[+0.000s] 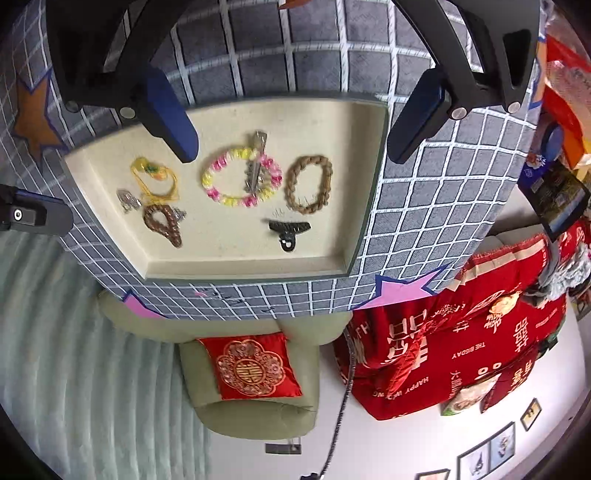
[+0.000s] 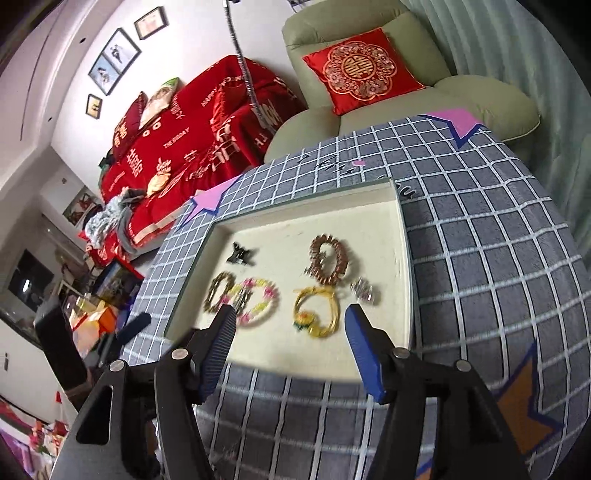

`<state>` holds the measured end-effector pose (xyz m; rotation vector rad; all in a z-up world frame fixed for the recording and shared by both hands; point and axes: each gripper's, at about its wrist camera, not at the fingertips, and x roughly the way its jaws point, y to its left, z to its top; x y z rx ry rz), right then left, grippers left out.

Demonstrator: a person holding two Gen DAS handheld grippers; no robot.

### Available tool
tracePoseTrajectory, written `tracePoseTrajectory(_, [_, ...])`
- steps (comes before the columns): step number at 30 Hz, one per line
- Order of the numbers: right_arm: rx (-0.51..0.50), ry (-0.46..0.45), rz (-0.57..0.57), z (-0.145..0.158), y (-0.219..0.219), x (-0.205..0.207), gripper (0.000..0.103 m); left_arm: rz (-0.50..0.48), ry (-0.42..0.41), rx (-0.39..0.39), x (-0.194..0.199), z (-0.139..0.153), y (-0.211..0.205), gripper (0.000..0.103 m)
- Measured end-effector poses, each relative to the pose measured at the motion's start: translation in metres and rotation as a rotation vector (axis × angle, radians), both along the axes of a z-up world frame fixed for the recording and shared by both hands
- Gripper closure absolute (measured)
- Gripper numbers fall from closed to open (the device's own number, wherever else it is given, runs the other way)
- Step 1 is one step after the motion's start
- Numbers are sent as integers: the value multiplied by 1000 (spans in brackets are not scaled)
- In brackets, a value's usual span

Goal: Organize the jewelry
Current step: 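Withdraw both tools from the tray toward the silver pieces, then grasp the silver charm chain with the right tool while the left tool grasps the silver heart pendant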

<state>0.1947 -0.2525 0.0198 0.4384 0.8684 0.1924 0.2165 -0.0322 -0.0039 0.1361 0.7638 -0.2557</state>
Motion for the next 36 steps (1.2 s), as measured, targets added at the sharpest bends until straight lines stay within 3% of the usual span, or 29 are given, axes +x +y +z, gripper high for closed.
tracePoseTrajectory(7, [-18,28,54,-9,18,-40,38,17,-25,1,-33,8,24,0])
tracePoseTrajectory(16, [-127,99,181,-48,66,-75,38,107,32,-18,-81,-13,71,0])
tracePoseTrajectory(24, [-151,128,246,-64,102,-80,38,188,62,-23,-104,-30,97,0])
tracePoseTrajectory(34, [-279,110,289,-71,136,-81,38,195,81,-13,-121,-40,103,0])
tracePoseTrajectory(36, [-305,102,296,-71,139,-82,42,189,86,-13,-123,-41,101,0])
